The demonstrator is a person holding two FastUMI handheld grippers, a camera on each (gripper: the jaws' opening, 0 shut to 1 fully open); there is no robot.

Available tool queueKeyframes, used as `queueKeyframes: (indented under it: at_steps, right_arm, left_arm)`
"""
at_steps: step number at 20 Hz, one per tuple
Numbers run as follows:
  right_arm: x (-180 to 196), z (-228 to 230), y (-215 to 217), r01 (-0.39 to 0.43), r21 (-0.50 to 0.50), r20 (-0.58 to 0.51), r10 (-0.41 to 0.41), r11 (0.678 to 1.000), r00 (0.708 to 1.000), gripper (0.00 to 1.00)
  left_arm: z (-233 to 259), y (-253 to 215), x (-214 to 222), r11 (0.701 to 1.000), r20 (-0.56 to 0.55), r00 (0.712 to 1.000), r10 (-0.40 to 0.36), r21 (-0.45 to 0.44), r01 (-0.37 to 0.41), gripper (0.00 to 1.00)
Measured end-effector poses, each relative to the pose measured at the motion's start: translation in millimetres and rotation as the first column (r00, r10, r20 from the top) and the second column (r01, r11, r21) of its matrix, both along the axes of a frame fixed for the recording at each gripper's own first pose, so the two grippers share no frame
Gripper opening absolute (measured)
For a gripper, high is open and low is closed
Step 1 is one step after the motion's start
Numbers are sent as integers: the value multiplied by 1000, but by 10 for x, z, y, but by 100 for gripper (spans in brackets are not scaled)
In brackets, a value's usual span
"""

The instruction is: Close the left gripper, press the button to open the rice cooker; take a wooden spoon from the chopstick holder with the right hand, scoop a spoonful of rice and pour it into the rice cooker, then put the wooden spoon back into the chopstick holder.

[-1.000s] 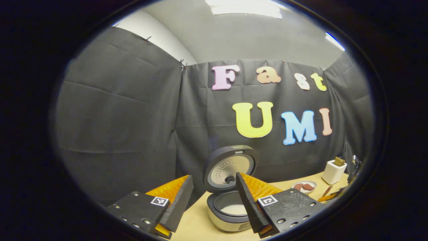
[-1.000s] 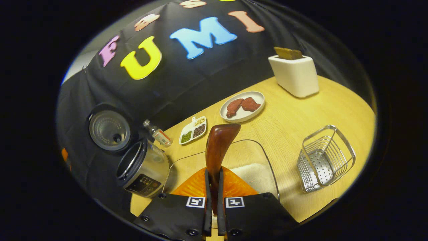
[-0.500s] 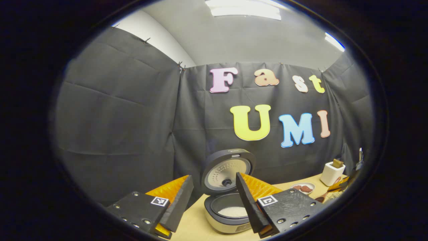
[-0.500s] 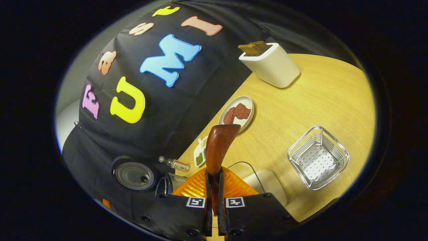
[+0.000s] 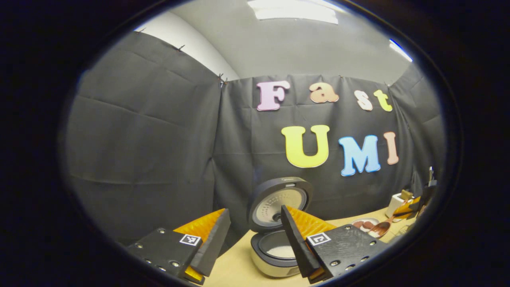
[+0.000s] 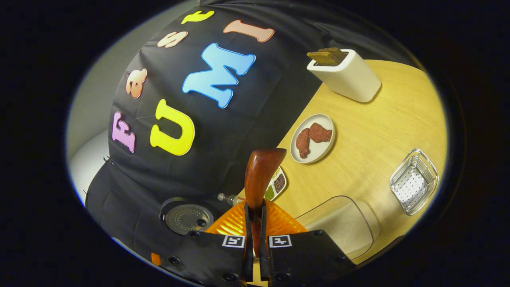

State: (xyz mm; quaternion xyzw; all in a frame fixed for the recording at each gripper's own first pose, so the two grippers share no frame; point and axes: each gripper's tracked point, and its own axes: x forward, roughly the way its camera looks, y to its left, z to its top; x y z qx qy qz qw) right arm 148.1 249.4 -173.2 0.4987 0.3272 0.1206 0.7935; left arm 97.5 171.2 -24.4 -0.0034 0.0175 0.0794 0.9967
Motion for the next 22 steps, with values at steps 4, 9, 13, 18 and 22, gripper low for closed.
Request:
queueKeyframes:
  at_steps: [4, 9, 13, 18, 22]
  right_arm:
    - [133, 188, 369, -31, 36, 29, 30, 999, 999, 8]
    - [261, 379, 976, -98, 36, 88, 95, 995, 992, 8]
    - [295, 453, 1464, -158, 21, 121, 154, 987, 981, 8]
    - [328, 438, 2035, -225, -54, 171, 231, 973, 958, 8]
    - [246, 388, 2453, -284, -136, 215, 308, 949, 927, 8]
  left_arm:
    - [-35, 180, 11, 1000, -5, 1000, 24, 12, -24, 80]
    - [-165, 391, 49, 999, -22, 999, 50, 10, -49, 80]
    - [-299, 598, 34, 997, -36, 996, 81, 13, -81, 81]
    - [-437, 800, -8, 993, -59, 992, 115, -9, -115, 81]
    - [-529, 938, -93, 990, -77, 987, 139, -9, -140, 80]
